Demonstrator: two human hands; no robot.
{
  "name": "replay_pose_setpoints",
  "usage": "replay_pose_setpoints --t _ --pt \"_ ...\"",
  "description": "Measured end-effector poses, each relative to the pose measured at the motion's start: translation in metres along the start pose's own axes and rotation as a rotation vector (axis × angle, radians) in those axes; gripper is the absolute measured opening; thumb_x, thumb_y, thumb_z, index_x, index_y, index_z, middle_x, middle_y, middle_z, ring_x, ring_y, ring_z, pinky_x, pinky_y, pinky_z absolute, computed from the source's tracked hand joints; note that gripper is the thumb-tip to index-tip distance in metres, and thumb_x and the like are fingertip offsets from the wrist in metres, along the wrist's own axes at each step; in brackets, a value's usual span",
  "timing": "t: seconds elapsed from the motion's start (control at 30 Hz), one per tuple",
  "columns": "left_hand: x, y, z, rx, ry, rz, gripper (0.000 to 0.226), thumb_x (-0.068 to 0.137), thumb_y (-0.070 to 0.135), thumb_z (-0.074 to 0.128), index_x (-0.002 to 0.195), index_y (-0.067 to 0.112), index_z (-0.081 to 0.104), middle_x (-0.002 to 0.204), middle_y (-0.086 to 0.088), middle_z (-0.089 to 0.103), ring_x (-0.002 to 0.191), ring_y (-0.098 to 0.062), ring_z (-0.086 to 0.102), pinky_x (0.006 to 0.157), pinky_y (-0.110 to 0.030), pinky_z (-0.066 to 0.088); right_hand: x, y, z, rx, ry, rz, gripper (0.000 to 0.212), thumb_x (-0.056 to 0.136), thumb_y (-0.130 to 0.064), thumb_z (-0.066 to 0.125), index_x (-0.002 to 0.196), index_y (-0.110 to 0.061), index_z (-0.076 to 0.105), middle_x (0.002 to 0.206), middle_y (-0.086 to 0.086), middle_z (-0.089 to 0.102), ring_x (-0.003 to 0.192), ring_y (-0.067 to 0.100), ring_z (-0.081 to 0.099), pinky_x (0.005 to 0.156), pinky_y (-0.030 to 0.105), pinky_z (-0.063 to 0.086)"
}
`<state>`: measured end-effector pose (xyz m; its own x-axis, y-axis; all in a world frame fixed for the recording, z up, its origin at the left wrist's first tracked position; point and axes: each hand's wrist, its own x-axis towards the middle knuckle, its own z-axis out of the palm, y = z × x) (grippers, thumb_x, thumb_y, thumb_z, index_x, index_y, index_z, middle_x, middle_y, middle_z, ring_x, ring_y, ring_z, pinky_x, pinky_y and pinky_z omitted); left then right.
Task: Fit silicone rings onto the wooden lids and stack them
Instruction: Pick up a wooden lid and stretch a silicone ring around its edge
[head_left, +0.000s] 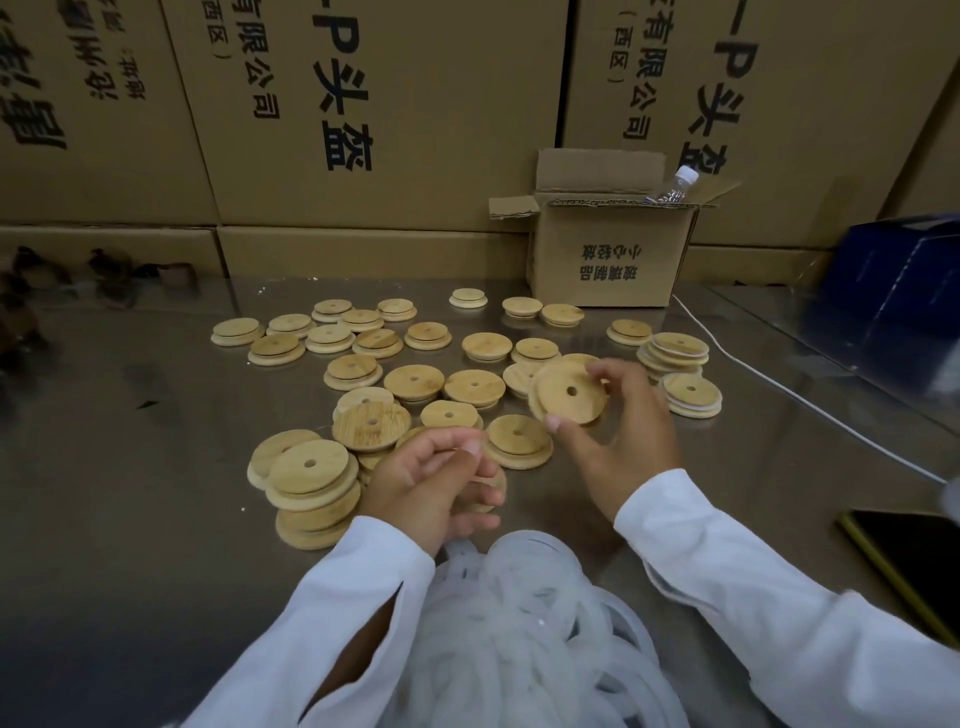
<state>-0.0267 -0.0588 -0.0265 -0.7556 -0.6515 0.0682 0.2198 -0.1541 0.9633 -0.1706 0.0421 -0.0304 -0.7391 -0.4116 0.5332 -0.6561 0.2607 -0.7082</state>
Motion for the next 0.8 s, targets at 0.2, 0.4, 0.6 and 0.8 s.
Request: replay_pose_setpoints --t 0.2,0.4,0.6,0.8 --pt "-0.003 0.000 0.000 0.028 -0.048 0.041 0.033 0.063 0.040 0.061 0.087 0.017 0.067 0.071 0.000 0.072 0.064 -0.014 0.069 0.054 -0.027 0.056 -0.045 -0.028 -0.009 0.156 -0.200 -0.285 0.065 0.060 -0.018 0.084 0.105 -0.044 0.045 0.115 -0.014 0.053 0.109 -0.004 0.047 0.090 0.004 0.033" --pt "-0.001 -0.006 -0.002 0.131 0.014 0.071 0.016 0.081 0.018 0.060 0.092 0.011 0.068 0.083 -0.009 0.071 0.085 -0.029 0.067 0.080 -0.044 0.054 -0.046 -0.029 -0.012 0.052 -0.331 -0.397 0.078 0.057 -0.025 0.085 0.114 -0.045 0.036 0.117 -0.023 0.044 0.113 0.002 0.046 0.094 0.010 0.035" --pt "0.007 -0.006 -0.006 -0.051 0.138 0.056 0.010 0.084 0.013 0.059 0.078 0.014 0.066 0.063 0.004 0.070 0.060 -0.007 0.067 0.054 -0.026 0.057 -0.042 -0.012 -0.010 -0.228 -0.520 -0.167 0.026 0.080 -0.032 0.066 0.105 -0.032 0.060 0.098 -0.017 0.048 0.104 0.009 0.046 0.074 0.005 0.030" --pt "0.006 -0.008 -0.005 -0.036 0.101 0.071 0.008 0.083 0.014 0.060 0.079 0.016 0.066 0.064 0.006 0.070 0.062 -0.004 0.066 0.053 -0.024 0.055 -0.038 -0.009 -0.013 -0.129 -0.623 -0.166 0.007 0.079 -0.023 0.067 0.084 -0.021 0.072 0.096 -0.009 0.060 0.100 0.011 0.049 0.088 0.022 0.037"
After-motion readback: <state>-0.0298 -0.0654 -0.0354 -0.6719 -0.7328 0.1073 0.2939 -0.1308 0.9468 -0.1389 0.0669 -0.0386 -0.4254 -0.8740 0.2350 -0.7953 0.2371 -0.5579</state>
